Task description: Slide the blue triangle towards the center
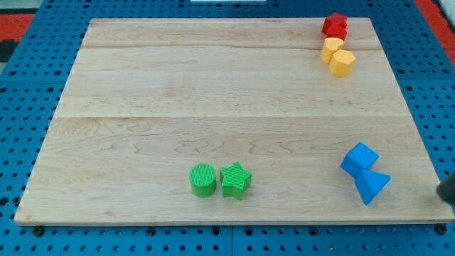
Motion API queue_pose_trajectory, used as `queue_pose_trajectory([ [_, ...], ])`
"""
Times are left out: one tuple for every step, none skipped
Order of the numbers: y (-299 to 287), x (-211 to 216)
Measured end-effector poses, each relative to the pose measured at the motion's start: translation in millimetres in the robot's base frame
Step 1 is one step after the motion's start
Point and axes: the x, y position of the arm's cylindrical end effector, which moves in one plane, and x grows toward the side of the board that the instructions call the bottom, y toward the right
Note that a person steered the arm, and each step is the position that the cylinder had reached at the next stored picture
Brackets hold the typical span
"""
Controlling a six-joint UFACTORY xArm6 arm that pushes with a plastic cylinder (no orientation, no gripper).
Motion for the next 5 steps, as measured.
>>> queue_pose_trajectory([
  [-71, 1],
  [-117, -21],
  [-121, -62],
  [-121, -91],
  [-142, -90],
])
